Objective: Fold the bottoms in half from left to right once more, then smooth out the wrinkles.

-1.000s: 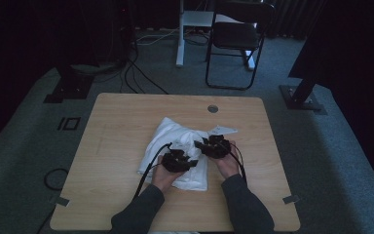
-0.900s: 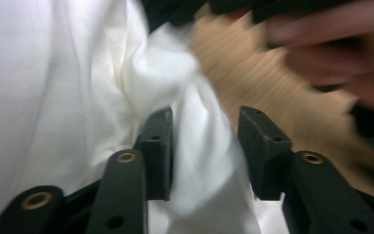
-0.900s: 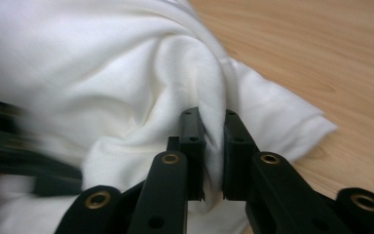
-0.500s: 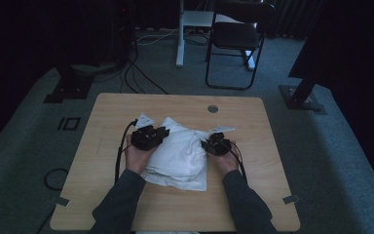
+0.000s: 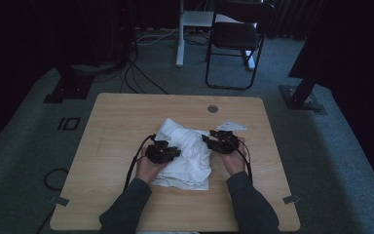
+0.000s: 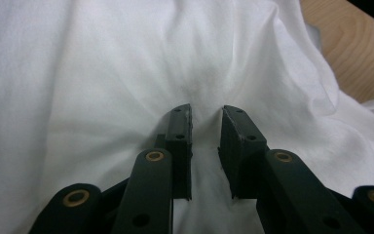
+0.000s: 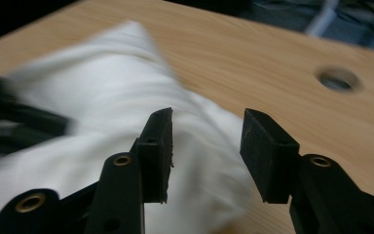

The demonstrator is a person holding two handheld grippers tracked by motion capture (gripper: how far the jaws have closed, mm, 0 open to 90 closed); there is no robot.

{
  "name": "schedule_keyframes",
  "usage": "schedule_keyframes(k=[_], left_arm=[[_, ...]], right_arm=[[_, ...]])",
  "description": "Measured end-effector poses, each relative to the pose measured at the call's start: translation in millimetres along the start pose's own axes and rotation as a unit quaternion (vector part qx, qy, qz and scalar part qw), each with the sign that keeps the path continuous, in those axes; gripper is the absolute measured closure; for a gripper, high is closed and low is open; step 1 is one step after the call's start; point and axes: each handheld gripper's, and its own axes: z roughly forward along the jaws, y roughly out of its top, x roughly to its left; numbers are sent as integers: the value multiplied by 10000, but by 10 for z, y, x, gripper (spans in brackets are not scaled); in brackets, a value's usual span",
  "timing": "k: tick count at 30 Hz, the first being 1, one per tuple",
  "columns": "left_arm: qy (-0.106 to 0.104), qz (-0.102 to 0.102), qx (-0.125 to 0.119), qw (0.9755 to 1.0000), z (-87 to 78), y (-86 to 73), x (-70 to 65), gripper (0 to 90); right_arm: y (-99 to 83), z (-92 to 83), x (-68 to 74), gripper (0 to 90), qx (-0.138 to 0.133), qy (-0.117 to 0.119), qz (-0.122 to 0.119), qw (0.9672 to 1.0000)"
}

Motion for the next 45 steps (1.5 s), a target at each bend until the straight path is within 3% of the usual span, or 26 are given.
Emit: schedule_keyframes(k=[3, 5, 6, 8, 10, 16, 19, 24, 28, 33, 36, 38, 39, 40, 42, 45], left_arm=[[70, -4, -77, 9999, 7, -25, -20, 745], [122, 5, -116, 9999, 9, -39, -33, 745], [287, 137, -167, 9994, 20, -74, -72, 746], [335, 163, -199, 9991, 27, -90, -80, 746], [348, 150, -226, 9990, 29, -102, -79, 748], [390, 99, -311, 9987, 32, -127, -88, 754], [365, 50, -362, 9987, 30, -138, -81, 755], [309, -23, -464, 9984, 17, -152, -82, 747], [295, 23, -523, 9982, -8, -167, -111, 695], [337, -8, -588, 9977, -10, -180, -166, 668], [370, -16, -641, 9973, -13, -191, -216, 639], [408, 3, -655, 9970, -15, -200, -233, 633], [428, -8, -683, 9967, -14, -207, -242, 630], [442, -21, -702, 9966, -14, -212, -245, 630], [440, -79, -741, 9962, -22, -221, -241, 629], [463, -125, -808, 9956, -29, -235, -246, 622]], right_arm=[[35, 21, 99, 527, 82, 152, -194, 9997], [33, 112, 155, 520, 305, 212, -285, 9989], [6, 197, 166, 620, 499, 239, -319, 9980], [-31, 226, 171, 784, 613, 313, -400, 9968], [-53, 175, 163, 867, 621, 240, -477, 9966], [-99, -101, -24, 884, 449, 112, -311, 9984], [-156, -194, -125, 884, 424, 154, -174, 9988], [-297, -207, -182, 867, 611, 97, -190, 9979], [-312, -307, -176, 637, 481, -79, -60, 9988], [-266, -537, 19, 593, 120, 145, -118, 9998], [-330, -477, 157, 576, 354, 308, -190, 9987], [-418, -342, 200, 554, 521, 387, -97, 9978], [-444, -291, 199, 568, 582, 438, -30, 9973], [-477, -226, 199, 685, 691, 555, 64, 9960], [-501, -204, 230, 860, 778, 578, 9, 9953], [-486, -332, 281, 883, 725, 560, -146, 9957]])
